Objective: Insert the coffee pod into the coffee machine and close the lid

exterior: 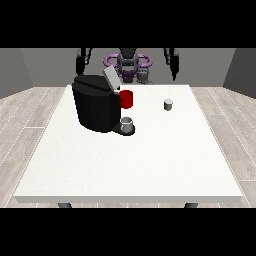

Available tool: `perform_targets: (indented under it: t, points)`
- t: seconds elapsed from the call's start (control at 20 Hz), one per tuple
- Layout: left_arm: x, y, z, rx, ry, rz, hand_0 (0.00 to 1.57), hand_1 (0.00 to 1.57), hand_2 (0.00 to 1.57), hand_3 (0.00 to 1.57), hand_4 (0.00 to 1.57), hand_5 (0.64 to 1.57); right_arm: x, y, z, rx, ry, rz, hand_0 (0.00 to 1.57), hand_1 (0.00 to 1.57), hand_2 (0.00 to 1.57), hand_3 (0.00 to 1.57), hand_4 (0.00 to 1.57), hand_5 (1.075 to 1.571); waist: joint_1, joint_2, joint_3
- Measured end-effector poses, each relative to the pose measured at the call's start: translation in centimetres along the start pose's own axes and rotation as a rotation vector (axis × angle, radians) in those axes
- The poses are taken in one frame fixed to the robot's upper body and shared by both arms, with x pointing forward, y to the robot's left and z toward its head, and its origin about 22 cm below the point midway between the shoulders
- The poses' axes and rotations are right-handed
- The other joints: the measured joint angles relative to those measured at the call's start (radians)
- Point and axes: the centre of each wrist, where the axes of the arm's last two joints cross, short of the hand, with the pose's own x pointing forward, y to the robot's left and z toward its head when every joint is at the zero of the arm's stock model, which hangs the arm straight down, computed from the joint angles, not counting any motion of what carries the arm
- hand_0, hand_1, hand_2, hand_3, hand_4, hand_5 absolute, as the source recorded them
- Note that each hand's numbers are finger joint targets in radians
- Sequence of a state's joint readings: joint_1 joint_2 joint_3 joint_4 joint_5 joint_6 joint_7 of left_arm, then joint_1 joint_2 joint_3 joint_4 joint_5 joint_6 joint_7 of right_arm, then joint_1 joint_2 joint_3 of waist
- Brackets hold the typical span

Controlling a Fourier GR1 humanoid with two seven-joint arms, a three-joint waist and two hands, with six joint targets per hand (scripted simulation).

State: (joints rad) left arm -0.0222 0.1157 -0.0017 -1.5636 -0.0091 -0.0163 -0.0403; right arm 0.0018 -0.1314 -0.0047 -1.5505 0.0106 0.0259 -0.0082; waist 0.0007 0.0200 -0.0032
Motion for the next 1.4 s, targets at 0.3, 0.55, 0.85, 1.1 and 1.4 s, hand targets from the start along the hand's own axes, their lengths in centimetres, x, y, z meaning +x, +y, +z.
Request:
perform_targets:
  t: [0.3,0.55,0.85,1.1,1.4]
  points:
    - [-0.8,0.7,1.7,-0.047,-0.029,0.05,0.0,0.0,0.0,0.0,0.26,1.571,-1.4,-0.6,0.8,-0.027,0.066,-0.028,0.0,0.0,0.0,0.0,0.13,1.571,0.025,-0.055,0.0023]
    - [-0.8,2.6,2.1,-0.078,-0.06,-0.044,0.0,0.0,0.0,0.0,0.0,1.571,-1.6,0.0,0.7,-0.174,-0.014,-0.083,0.0,0.0,0.0,0.0,0.14,1.571,0.008,-0.061,0.0031]
    - [0.1,5.7,-0.3,-0.065,-0.025,-0.153,0.0,0.0,0.0,0.0,0.0,1.571,-0.2,1.6,-0.2,-0.178,-0.09,-0.117,0.0,0.0,0.0,0.0,0.18,1.571,-0.041,-0.018,0.0031]
    - [0.2,7.3,-2.7,-0.063,0.037,-0.183,0.0,0.0,0.0,0.0,0.0,1.571,0.9,1.9,-1.1,-0.159,-0.132,-0.134,0.0,0.0,0.0,0.0,0.23,1.571,-0.078,0.03,0.0032]
    - [-0.8,9.7,-4.4,-0.045,0.112,-0.235,0.0,0.0,0.0,0.0,0.0,1.571,1.2,2.9,-1.2,-0.129,-0.158,-0.136,0.0,0.0,0.0,0.0,0.28,1.571,-0.112,0.072,0.0029]
